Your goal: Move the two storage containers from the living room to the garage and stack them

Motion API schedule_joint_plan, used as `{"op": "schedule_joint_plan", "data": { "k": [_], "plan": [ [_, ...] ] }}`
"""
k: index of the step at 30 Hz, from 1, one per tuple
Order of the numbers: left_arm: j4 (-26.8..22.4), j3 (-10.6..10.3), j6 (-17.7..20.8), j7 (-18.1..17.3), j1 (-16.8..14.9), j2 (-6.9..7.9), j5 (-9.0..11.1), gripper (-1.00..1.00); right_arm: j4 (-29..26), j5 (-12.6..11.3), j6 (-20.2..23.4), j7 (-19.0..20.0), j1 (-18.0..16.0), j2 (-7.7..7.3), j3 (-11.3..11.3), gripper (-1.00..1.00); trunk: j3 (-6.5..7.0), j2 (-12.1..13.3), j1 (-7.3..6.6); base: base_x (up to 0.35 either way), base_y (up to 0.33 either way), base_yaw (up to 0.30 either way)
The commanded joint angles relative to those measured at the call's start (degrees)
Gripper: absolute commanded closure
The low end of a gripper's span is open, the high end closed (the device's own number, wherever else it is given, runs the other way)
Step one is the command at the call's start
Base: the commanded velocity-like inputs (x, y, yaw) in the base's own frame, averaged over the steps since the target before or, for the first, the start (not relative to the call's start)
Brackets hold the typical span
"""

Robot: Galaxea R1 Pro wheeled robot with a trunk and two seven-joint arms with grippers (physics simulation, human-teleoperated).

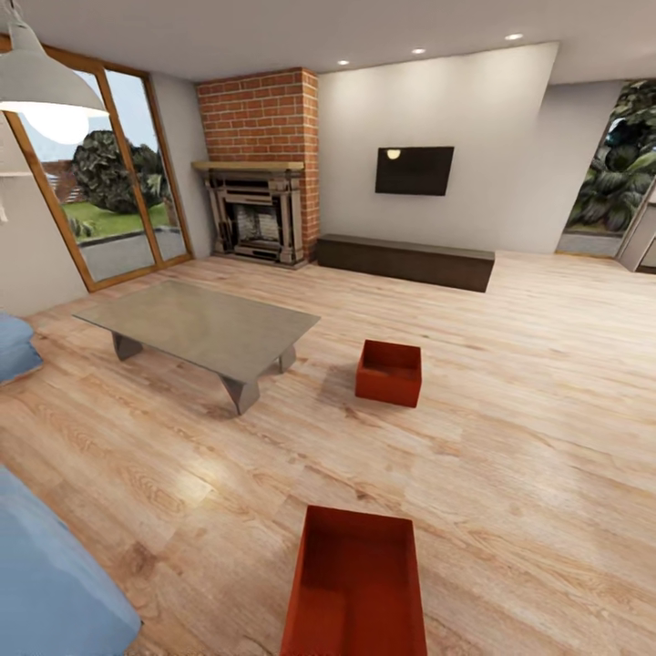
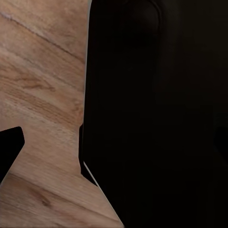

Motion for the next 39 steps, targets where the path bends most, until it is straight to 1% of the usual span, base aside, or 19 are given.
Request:
{"op": "schedule_joint_plan", "data": {
  "k": [1,9,13,22,31,39],
  "plan": [
    [0.0,-0.03,-0.13,0.0,-0.01,-0.01,0.56,-1.0,0.15,-0.61,-0.32,0.33,-0.06,0.02,0.36,-1.0,-0.11,-0.02,0.0,0.0,0.0,0.068],
    [0.0,-0.06,-0.13,0.0,-0.01,-0.01,0.56,-1.0,0.15,-0.69,-0.32,0.28,-0.06,0.41,0.21,-1.0,-0.28,-0.02,0.0,0.0,0.0,0.0],
    [0.0,-0.06,-0.13,0.0,-0.01,-0.01,0.56,-1.0,0.15,-1.5,-0.32,0.25,-0.06,0.47,0.16,-1.0,-0.28,-0.02,0.0,0.0,0.0,-0.2],
    [0.0,-0.06,-0.13,0.0,-0.01,-0.01,0.56,-1.0,0.15,-1.75,-0.32,0.27,-0.06,0.48,0.21,-1.0,-0.28,-0.02,0.0,0.0,0.0,-0.216],
    [0.0,-0.06,-0.13,0.0,-0.01,-0.01,0.56,-1.0,0.15,-1.75,-0.24,0.24,-0.06,0.54,0.26,-1.0,-0.3,-0.02,0.0,0.0,0.0,-0.021],
    [0.0,-0.05,-0.13,0.0,-0.01,-0.01,0.56,-1.0,0.15,-1.75,-0.23,0.33,-0.06,0.26,0.31,-1.0,-0.93,-0.02,0.0,0.0,0.0,0.0]
  ]
}}
